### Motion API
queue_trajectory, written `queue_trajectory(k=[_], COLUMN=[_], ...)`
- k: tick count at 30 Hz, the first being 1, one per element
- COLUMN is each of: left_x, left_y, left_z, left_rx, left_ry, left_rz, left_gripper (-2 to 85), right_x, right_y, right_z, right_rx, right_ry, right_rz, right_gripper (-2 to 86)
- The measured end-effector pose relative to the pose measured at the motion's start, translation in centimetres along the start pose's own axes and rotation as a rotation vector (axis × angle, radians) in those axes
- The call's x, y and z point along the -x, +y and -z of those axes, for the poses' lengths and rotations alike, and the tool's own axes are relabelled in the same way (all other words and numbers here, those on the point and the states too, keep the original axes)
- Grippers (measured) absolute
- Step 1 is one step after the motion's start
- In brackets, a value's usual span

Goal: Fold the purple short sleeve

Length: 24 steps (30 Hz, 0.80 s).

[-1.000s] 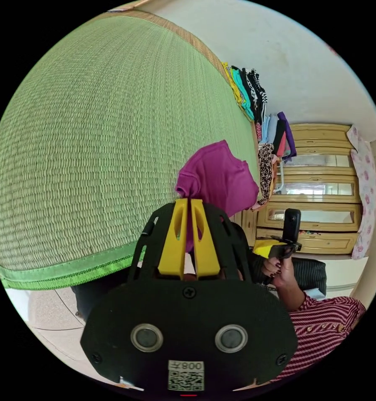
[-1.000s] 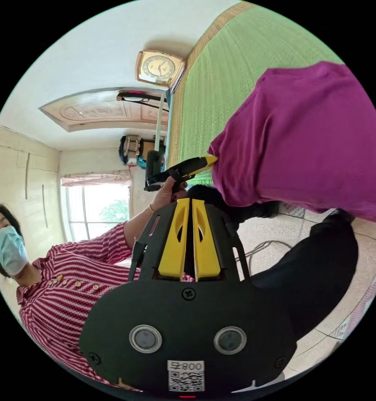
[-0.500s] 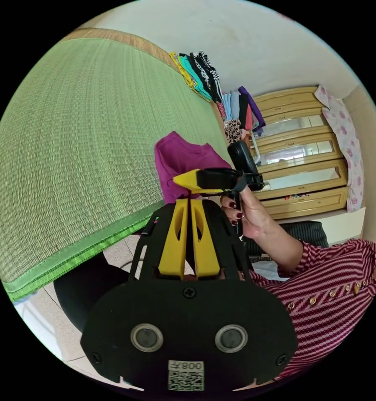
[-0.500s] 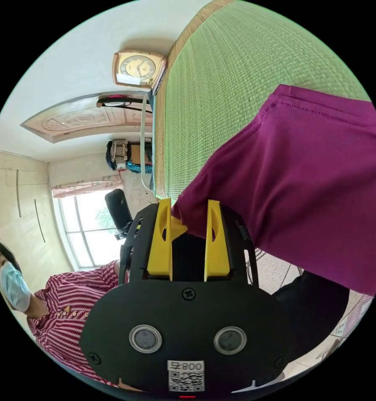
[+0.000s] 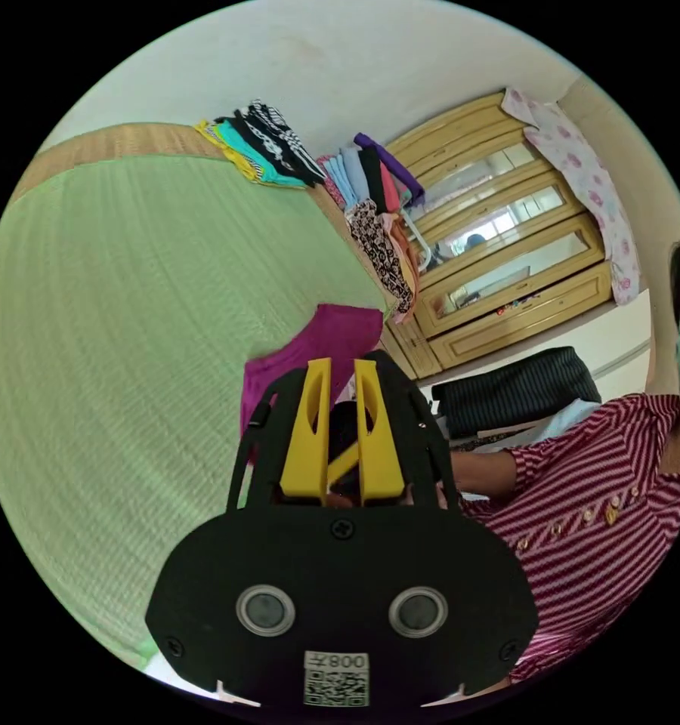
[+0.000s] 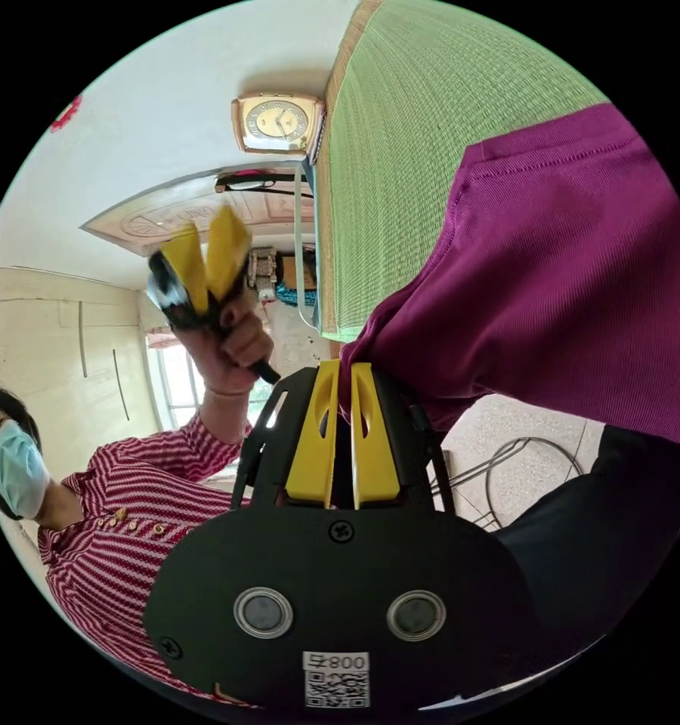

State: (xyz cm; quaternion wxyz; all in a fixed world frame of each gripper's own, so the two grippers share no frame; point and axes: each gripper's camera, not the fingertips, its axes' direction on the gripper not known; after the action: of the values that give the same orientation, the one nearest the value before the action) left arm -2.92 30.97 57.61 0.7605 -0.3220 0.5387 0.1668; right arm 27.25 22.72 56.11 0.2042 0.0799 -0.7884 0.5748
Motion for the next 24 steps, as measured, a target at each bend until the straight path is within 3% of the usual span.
queue_trajectory(k=[7, 12, 19, 24], left_x=[-6.2, -10.8, -12.1, -12.4], left_y=[-13.2, -15.7, -16.4, -16.2], left_z=[-16.7, -25.1, -23.6, -15.9], left_rx=[0.332, 0.530, 0.536, 0.358], left_ry=[-0.157, -0.499, -0.407, -0.144], left_rz=[-0.180, -0.363, -0.297, -0.100], left_gripper=[8.5, 7.4, 2.4, 1.4], right_x=[-3.4, -5.7, -8.7, -9.1], right_y=[-0.6, -1.0, -1.3, 0.2], right_z=[1.8, 2.8, 3.6, 4.8], right_rx=[0.014, 0.023, 0.062, 0.062], right_ry=[-0.071, -0.123, -0.159, -0.160], right_rz=[0.002, 0.009, 0.034, 0.088], right_gripper=[2.0, 2.0, 2.1, 2.0])
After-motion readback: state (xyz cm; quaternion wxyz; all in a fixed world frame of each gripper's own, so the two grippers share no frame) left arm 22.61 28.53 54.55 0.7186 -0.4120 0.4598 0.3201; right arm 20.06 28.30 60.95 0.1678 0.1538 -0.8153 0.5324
